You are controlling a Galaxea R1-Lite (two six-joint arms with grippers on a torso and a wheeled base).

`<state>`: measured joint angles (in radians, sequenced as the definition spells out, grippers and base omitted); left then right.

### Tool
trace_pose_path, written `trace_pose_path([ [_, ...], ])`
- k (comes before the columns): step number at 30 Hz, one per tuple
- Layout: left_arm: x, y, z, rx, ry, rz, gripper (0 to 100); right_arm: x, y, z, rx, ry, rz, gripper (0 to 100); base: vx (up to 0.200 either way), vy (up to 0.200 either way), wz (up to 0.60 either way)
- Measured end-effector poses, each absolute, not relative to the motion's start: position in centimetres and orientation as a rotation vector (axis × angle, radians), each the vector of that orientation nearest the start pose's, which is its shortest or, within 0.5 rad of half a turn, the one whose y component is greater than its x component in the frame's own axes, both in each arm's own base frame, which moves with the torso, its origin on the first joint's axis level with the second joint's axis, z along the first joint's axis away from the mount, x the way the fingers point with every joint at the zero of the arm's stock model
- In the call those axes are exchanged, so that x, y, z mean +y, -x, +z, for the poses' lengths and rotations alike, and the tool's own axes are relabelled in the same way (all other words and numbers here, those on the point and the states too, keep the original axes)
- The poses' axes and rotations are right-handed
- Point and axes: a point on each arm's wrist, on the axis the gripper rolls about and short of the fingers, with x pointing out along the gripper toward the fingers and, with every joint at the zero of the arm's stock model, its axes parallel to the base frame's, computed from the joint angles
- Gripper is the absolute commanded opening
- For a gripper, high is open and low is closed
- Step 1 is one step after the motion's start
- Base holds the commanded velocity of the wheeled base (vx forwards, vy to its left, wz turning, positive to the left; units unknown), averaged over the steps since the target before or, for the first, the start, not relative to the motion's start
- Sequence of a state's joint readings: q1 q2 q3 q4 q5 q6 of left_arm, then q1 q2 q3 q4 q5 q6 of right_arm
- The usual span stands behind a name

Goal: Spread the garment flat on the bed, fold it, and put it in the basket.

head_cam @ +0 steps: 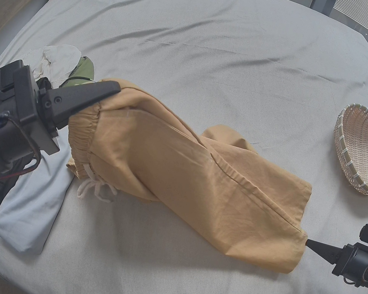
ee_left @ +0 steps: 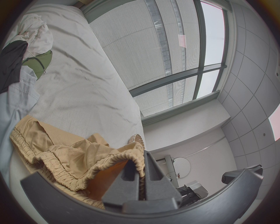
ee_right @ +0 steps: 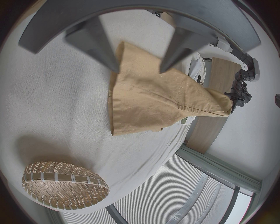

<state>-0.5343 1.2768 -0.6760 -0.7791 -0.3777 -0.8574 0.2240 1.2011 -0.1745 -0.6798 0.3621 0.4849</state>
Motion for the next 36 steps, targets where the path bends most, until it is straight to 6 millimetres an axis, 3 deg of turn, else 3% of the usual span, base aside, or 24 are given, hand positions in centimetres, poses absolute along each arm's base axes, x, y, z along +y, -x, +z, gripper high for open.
trace_pose_path([
  [21,-10.8,-16.5,26.5,0.214,0.808,-0.937,0,4.9,-16.7,12.0,0.577,-0.553,0.455,100,0.000,0.000,0.00],
  [36,-10.3,-15.8,26.5,0.197,0.823,-0.943,0,7.0,-19.6,12.0,0.482,-0.648,0.494,100,0.000,0.000,0.00],
])
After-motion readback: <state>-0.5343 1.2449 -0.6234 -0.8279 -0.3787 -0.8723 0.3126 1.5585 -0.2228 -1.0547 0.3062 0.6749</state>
